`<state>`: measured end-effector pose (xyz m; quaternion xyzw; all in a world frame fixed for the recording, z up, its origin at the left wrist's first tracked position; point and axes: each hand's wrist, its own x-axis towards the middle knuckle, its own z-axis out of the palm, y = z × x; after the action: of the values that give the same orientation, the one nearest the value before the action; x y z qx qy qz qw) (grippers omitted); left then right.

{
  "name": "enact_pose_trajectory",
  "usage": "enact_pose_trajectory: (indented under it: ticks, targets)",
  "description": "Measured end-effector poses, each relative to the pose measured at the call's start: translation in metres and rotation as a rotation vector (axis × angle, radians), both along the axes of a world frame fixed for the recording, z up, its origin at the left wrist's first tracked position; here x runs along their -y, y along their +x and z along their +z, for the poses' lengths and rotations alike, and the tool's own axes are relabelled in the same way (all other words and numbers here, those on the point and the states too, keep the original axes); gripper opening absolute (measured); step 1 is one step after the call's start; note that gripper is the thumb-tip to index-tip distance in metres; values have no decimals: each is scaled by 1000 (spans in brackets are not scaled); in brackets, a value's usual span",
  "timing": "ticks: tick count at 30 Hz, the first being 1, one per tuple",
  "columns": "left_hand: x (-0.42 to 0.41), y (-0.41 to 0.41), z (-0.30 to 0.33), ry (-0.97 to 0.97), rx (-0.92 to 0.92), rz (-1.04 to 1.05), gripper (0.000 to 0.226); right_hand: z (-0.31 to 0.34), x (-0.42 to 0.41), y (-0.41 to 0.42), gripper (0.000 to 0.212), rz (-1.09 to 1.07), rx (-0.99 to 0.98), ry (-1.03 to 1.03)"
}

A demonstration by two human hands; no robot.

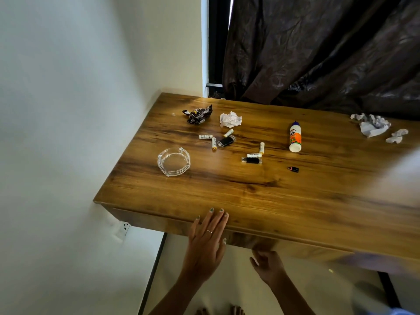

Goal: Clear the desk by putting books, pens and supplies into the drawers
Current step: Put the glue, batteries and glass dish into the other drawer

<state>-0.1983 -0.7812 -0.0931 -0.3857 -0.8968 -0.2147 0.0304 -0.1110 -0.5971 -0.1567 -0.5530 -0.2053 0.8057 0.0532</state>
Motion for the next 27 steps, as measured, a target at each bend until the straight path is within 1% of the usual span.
enact_pose_trajectory:
  ticks: [4,9,12,14,18,20,21,22,23,24,25,26,27]
  targets:
    - [-3,1,5,-14,-13,10,57,2,-7,3,27,-56,-76,-44]
    - [-4,6,7,-15,-9,25,56,-6,-3,15,30,-51,-56,-94]
    - [-5,7,10,-23,-3,43,55,-10,2,27,36,-29,-28,-88]
    - [-6,8,12,-24,-1,48,55,-11,8,38,38,-15,-46,-88]
    - [-6,11,15,-41,11,68,55,-6,21,71,36,55,-36,-66]
    - [-6,15,17,-34,23,64,54,-2,26,90,28,113,-10,-69]
    - [-6,18,17,-30,25,56,53,1,29,99,23,192,32,-30]
    - [-5,21,16,-32,26,45,54,4,32,111,19,321,85,36]
    - [-3,25,15,-38,25,33,56,8,34,122,19,489,151,145]
    - [-2,28,14,-49,26,18,58,12,34,135,26,678,195,310]
    - [-1,31,12,-60,26,6,61,15,34,146,38,857,210,489]
    - [-1,34,12,-71,31,-3,63,30,34,157,46,1031,212,633]
    - [-1,36,11,-76,31,-8,64,45,32,166,47,1210,197,727]
